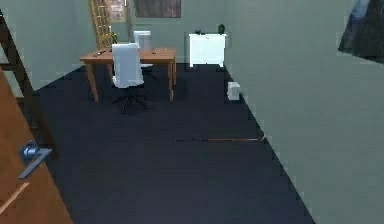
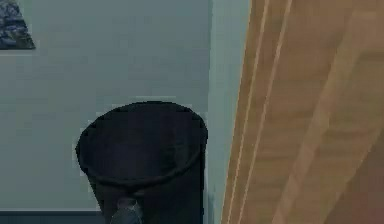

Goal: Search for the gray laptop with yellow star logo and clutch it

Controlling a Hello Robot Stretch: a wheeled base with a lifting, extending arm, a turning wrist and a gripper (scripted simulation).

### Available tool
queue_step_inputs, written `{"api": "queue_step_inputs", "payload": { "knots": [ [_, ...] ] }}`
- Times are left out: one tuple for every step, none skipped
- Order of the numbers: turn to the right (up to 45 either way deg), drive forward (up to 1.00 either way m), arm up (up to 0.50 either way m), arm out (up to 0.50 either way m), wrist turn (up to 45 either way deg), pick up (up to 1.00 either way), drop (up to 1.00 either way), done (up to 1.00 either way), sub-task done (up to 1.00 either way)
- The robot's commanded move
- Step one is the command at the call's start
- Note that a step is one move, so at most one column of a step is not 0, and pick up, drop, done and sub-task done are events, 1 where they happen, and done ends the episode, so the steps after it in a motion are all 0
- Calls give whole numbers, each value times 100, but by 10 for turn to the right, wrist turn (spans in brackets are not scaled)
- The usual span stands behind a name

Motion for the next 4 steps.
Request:
{"api": "queue_step_inputs", "payload": {
  "knots": [
    [0,90,0,0,0,0,0,0,0],
    [-450,0,0,0,0,0,0,0,0],
    [0,100,0,0,0,0,0,0,0],
    [-60,0,0,0,0,0,0,0,0]
  ]
}}
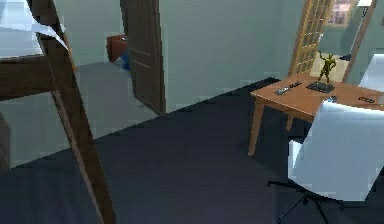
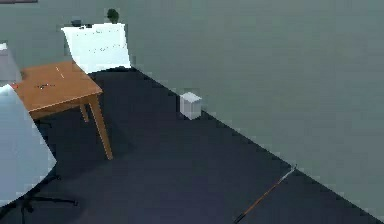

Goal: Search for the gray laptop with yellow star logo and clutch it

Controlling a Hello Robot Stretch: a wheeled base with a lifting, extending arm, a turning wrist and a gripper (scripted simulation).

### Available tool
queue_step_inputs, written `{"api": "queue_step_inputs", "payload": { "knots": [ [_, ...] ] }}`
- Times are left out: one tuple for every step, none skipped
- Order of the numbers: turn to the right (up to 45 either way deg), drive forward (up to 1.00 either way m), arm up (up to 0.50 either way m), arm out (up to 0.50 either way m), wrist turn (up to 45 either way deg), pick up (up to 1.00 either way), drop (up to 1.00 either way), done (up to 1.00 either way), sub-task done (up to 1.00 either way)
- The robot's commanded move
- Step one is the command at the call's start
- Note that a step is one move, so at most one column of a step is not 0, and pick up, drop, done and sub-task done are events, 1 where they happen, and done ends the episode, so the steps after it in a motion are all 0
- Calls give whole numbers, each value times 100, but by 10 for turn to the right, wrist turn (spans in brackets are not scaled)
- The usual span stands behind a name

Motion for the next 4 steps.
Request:
{"api": "queue_step_inputs", "payload": {
  "knots": [
    [0,35,0,0,0,0,0,0,0],
    [180,0,0,0,0,0,0,0,0],
    [0,70,0,0,0,0,0,0,0],
    [-450,0,0,0,0,0,0,0,0]
  ]
}}
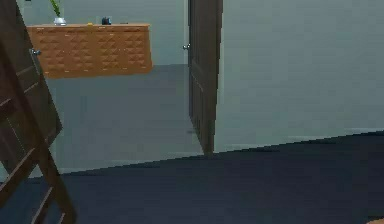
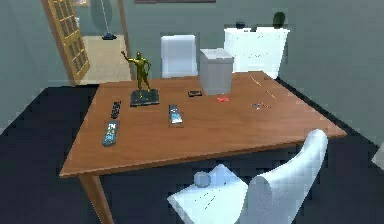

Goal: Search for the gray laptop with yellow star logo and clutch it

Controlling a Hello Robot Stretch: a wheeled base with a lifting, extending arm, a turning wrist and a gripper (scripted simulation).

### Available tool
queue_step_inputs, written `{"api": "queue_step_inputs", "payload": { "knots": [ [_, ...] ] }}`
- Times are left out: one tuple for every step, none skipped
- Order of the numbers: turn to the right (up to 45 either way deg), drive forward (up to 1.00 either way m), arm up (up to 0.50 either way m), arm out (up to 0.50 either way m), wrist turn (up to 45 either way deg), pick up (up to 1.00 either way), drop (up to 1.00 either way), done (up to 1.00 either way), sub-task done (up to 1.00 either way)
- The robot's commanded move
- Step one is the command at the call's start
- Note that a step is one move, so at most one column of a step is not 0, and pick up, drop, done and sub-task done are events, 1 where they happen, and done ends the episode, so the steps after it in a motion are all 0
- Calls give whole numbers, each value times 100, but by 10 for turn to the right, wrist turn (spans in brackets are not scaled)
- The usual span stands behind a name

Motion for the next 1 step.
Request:
{"api": "queue_step_inputs", "payload": {
  "knots": [
    [-120,0,0,0,0,0,0,0,0]
  ]
}}
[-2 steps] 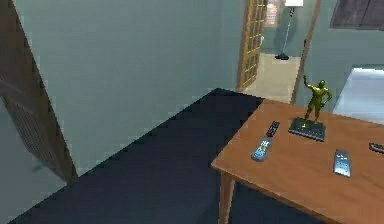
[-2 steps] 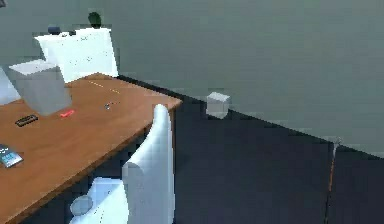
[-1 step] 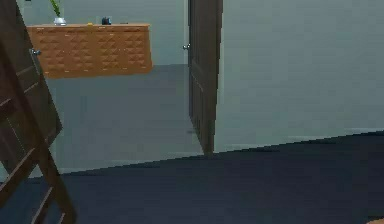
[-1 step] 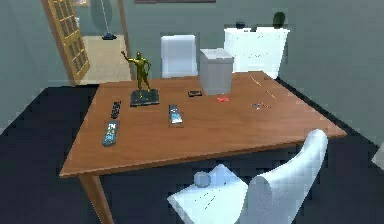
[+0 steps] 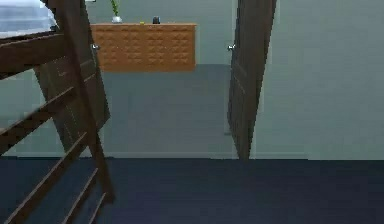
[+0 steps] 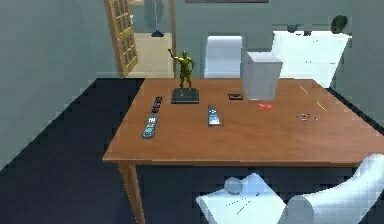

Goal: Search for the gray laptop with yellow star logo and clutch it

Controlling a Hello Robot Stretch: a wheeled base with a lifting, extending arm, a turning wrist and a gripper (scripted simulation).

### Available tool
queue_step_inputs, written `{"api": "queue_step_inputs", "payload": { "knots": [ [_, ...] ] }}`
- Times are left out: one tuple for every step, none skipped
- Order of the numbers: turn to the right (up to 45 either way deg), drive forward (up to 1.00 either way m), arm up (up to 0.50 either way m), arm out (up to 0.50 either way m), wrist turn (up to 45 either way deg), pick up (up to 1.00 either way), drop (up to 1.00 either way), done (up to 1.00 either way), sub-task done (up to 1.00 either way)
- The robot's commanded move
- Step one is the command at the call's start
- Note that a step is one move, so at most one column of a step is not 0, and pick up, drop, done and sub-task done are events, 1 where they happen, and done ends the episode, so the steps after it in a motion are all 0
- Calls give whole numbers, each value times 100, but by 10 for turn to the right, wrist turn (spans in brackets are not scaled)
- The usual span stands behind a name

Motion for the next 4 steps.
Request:
{"api": "queue_step_inputs", "payload": {
  "knots": [
    [0,100,0,0,0,0,0,0,0],
    [0,100,0,0,0,0,0,0,0],
    [-60,0,0,0,0,0,0,0,0],
    [0,70,0,0,0,0,0,0,0]
  ]
}}
